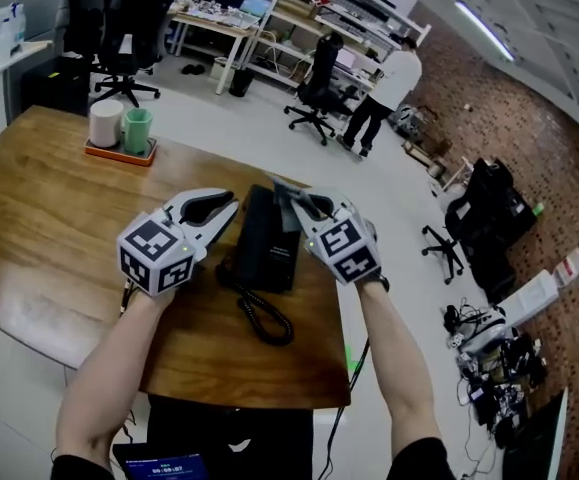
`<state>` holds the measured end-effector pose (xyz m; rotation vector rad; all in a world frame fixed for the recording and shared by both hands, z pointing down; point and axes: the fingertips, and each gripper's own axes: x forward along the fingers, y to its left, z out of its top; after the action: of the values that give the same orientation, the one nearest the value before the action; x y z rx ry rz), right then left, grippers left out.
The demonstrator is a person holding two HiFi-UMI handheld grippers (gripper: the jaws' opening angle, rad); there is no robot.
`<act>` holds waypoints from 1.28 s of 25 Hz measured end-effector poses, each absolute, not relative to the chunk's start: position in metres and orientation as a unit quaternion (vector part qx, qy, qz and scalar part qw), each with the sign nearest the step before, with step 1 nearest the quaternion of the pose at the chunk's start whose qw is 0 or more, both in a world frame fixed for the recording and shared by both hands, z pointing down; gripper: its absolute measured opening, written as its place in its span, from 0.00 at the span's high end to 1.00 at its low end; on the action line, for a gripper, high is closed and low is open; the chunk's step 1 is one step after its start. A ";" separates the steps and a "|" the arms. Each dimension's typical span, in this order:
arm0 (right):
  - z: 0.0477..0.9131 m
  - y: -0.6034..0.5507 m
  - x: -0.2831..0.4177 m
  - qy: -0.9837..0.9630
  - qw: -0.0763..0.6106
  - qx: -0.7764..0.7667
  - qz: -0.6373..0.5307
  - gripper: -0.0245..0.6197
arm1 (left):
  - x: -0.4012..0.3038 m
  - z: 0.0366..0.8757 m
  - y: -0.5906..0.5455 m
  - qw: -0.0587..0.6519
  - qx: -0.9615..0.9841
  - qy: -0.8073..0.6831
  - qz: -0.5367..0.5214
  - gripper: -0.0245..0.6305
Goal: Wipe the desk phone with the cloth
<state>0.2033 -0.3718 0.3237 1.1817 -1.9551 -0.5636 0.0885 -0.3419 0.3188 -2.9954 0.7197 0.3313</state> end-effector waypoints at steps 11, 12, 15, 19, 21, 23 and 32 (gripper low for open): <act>0.377 -0.349 0.181 -0.757 0.476 0.382 -0.234 0.92 | 0.093 0.313 -0.338 0.028 -0.967 0.228 0.106 0.91; 0.385 -0.333 0.176 -0.761 0.484 0.362 -0.235 0.92 | 0.093 0.314 -0.338 0.028 -0.968 0.228 0.106 0.91; 0.409 -0.284 0.162 -0.781 0.498 0.301 -0.227 0.92 | 0.092 0.315 -0.339 0.025 -0.968 0.228 0.104 0.91; 0.429 -0.227 0.150 -0.808 0.526 0.183 -0.191 0.92 | 0.090 0.316 -0.340 0.022 -0.967 0.231 0.103 0.91; 0.419 -0.228 0.154 -0.820 0.514 0.179 -0.178 0.92 | 0.089 0.317 -0.340 0.023 -0.967 0.231 0.102 0.91; 0.390 -0.264 0.167 -0.819 0.478 0.257 -0.187 0.92 | 0.089 0.318 -0.340 0.024 -0.967 0.231 0.102 0.91; 0.335 -0.410 0.209 -0.737 0.411 0.488 -0.221 0.92 | 0.091 0.317 -0.340 0.026 -0.967 0.232 0.103 0.91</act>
<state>0.2095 -0.4096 0.3346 1.2289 -1.8551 -0.5567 0.0912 -0.3398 0.3169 -2.9878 0.7159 0.3194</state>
